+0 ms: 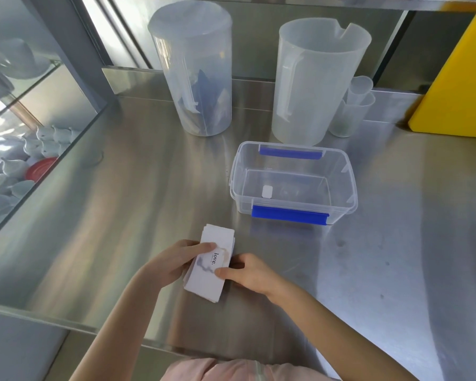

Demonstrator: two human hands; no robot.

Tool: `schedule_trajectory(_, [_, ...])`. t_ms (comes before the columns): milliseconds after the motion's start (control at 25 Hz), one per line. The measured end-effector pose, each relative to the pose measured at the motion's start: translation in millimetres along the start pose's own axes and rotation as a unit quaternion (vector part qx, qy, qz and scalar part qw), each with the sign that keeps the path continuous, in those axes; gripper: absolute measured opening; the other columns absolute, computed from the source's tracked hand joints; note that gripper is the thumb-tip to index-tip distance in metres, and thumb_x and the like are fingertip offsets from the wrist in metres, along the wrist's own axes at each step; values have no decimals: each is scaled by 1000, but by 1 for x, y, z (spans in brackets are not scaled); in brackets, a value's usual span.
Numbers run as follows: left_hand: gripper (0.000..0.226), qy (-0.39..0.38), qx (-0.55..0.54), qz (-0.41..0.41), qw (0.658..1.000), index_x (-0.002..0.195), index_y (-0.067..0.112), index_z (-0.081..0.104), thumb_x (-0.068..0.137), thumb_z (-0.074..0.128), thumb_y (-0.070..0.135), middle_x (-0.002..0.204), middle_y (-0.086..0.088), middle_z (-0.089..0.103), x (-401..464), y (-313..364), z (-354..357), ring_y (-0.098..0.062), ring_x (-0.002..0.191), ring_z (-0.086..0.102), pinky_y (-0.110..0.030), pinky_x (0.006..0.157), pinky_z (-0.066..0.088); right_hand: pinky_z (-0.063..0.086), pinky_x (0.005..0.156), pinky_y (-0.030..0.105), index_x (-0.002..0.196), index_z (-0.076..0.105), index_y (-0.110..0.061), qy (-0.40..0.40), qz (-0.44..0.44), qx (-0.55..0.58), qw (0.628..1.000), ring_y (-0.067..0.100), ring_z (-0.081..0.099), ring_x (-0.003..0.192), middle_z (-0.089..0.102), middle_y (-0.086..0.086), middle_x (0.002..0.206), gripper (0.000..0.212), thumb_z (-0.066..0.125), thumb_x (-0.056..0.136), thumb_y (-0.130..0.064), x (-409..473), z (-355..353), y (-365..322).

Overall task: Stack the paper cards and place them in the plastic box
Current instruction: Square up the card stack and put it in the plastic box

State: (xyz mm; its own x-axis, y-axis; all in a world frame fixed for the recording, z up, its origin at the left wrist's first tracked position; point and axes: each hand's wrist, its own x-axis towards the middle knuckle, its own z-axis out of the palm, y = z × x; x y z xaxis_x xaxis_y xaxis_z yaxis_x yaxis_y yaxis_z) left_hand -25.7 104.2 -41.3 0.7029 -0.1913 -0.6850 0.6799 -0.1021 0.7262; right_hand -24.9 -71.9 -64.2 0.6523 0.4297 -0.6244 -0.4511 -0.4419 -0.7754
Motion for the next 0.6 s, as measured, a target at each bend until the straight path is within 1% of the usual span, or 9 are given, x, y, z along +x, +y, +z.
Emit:
schedule_trajectory(80, [20,-21,1,6,1000,88,6,67,82,61,24,77,-3,77,1,3,6,-17,71,71,-20,59,55,44,102,36,112,61,-12,-11,0,16,1000,17,61,106,66,6,116,40,67,75,-25,-2,-5,3])
schedule_trajectory(120, [23,-27,-4,11,1000,90,6,67,78,63,24,79,-4,76,0,4,9,-19,73,71,-23,61,56,44,102,35,113,61,-13,-16,-3,16,1000,17,60,107,66,5,116,41,68,74,-25,-3,-6,4])
schedule_trajectory(200, [26,-26,-15,28,999,91,6,66,73,63,25,81,-5,76,0,4,15,-21,75,70,-26,64,58,44,99,29,114,60,-14,-18,-15,10,1000,13,60,105,66,1,116,42,68,74,-25,-7,-10,6])
schedule_trajectory(280, [20,-12,-24,53,998,93,7,63,77,64,19,80,-3,76,-2,4,19,-20,75,70,-27,63,58,44,94,23,112,59,-17,-16,-33,21,999,10,60,103,65,-2,114,39,68,75,-24,-12,-13,7])
schedule_trajectory(320, [20,-3,-42,62,997,98,6,61,80,62,15,84,-4,75,-2,4,23,-20,77,70,-27,64,58,44,92,22,111,59,-20,-18,-46,32,998,8,60,103,65,-4,113,37,68,76,-25,-14,-14,7])
schedule_trajectory(400, [33,13,-115,71,991,115,4,49,83,57,8,100,-10,68,0,4,32,-22,85,66,-27,66,59,47,91,22,108,54,-30,-18,-71,66,995,6,60,103,64,-10,110,35,69,76,-28,-20,-17,9])
schedule_trajectory(480, [43,11,-164,83,983,125,5,39,84,53,3,109,-12,60,2,3,48,-23,90,62,-27,68,59,52,85,23,104,49,-38,1,-78,100,992,4,60,101,63,-12,107,36,69,75,-30,-25,-19,10])
schedule_trajectory(560, [46,-1,-157,103,982,129,9,38,85,51,3,114,-10,59,3,2,62,-21,94,62,-26,72,58,54,81,23,100,47,-41,30,-77,99,992,5,61,99,63,-10,107,36,70,75,-29,-32,-28,10])
schedule_trajectory(600, [49,-8,-139,116,983,131,12,37,85,51,2,117,-8,58,4,2,67,-20,99,61,-24,74,57,54,81,24,101,45,-41,36,-79,84,993,6,60,99,62,-9,109,39,70,75,-26,-37,-35,10])
